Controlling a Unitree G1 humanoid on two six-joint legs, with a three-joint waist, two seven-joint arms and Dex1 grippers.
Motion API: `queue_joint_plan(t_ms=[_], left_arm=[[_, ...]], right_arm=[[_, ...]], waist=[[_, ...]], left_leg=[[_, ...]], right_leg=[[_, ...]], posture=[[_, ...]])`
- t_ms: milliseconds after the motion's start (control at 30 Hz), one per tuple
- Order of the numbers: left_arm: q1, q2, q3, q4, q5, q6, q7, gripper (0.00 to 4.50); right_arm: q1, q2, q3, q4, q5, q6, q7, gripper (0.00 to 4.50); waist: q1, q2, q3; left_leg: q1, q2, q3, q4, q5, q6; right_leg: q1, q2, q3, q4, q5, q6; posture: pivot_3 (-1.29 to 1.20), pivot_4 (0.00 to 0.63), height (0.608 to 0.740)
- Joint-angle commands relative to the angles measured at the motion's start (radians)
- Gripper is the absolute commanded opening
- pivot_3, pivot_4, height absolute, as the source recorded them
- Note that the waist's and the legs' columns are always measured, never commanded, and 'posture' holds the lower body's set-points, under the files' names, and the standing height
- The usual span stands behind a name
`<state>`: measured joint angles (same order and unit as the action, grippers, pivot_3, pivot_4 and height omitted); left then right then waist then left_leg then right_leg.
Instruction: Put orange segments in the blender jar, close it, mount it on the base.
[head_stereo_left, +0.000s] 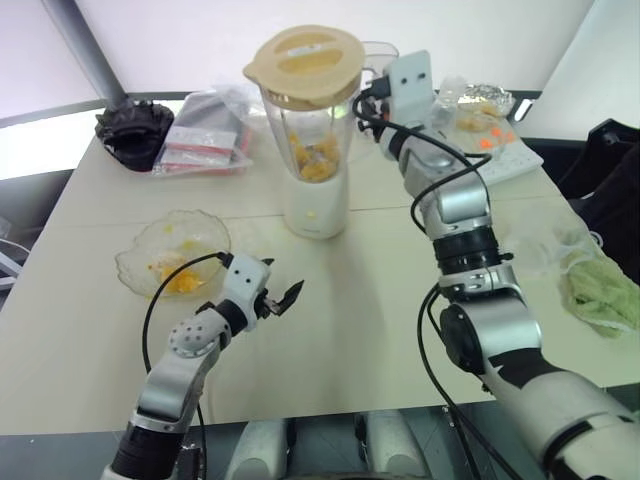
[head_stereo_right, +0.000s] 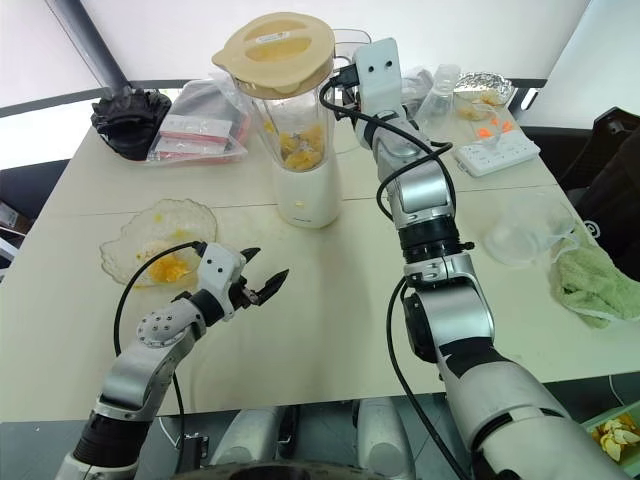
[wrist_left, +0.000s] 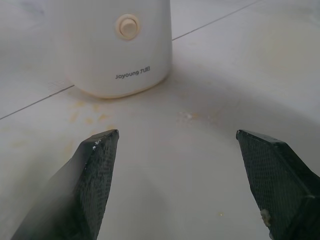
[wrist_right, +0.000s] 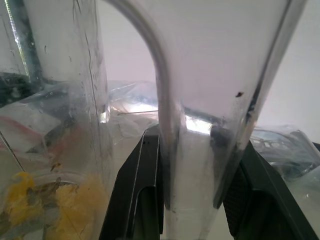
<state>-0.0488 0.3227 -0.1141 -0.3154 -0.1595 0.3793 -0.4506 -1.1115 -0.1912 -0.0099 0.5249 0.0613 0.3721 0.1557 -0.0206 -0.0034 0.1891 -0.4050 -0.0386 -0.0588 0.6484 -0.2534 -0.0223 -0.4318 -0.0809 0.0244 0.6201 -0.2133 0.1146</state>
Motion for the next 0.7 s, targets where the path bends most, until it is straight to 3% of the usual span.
queue_joint_plan(t_ms=[33, 267, 633, 700], left_arm=[[-0.007, -0.003, -0.005, -0.009, 0.011, -0.03, 0.002, 3.9], [-0.005, -0.01, -0.005, -0.008, 0.015, -0.034, 0.005, 3.9], [-0.011, -0.018, -0.009, 0.004, 0.027, -0.038, 0.003, 3.9], [-0.013, -0.018, -0.01, 0.008, 0.029, -0.041, 0.001, 3.96]], right_arm=[[-0.045, -0.027, 0.005, 0.108, -0.023, -0.055, 0.038, 0.99], [-0.087, -0.041, 0.002, 0.281, -0.033, -0.128, 0.078, 0.99], [-0.118, -0.044, -0.04, 0.374, -0.007, -0.112, 0.113, 0.99], [-0.121, -0.046, -0.044, 0.38, -0.006, -0.112, 0.119, 1.96]], waist=[[0.0, 0.0, 0.0], [0.001, 0.0, 0.0], [0.001, 0.0, 0.0], [0.001, 0.0, 0.0]], left_leg=[[0.0, 0.0, 0.0, 0.0, 0.0, 0.0], [0.002, 0.0, 0.0, 0.0, 0.0, 0.0], [0.012, 0.0, 0.0, -0.001, 0.0, 0.0], [0.012, 0.0, 0.0, -0.001, 0.0, 0.0]], right_leg=[[0.0, 0.0, 0.0, 0.0, 0.0, 0.0], [0.003, 0.0, 0.0, 0.0, 0.0, 0.0], [0.012, 0.0, 0.0, 0.0, -0.001, -0.002], [0.012, 0.0, 0.0, 0.0, -0.001, -0.002]], posture=[[0.0, 0.15, 0.74], [0.0, 0.15, 0.74], [0.0, 0.15, 0.74], [0.0, 0.15, 0.74]])
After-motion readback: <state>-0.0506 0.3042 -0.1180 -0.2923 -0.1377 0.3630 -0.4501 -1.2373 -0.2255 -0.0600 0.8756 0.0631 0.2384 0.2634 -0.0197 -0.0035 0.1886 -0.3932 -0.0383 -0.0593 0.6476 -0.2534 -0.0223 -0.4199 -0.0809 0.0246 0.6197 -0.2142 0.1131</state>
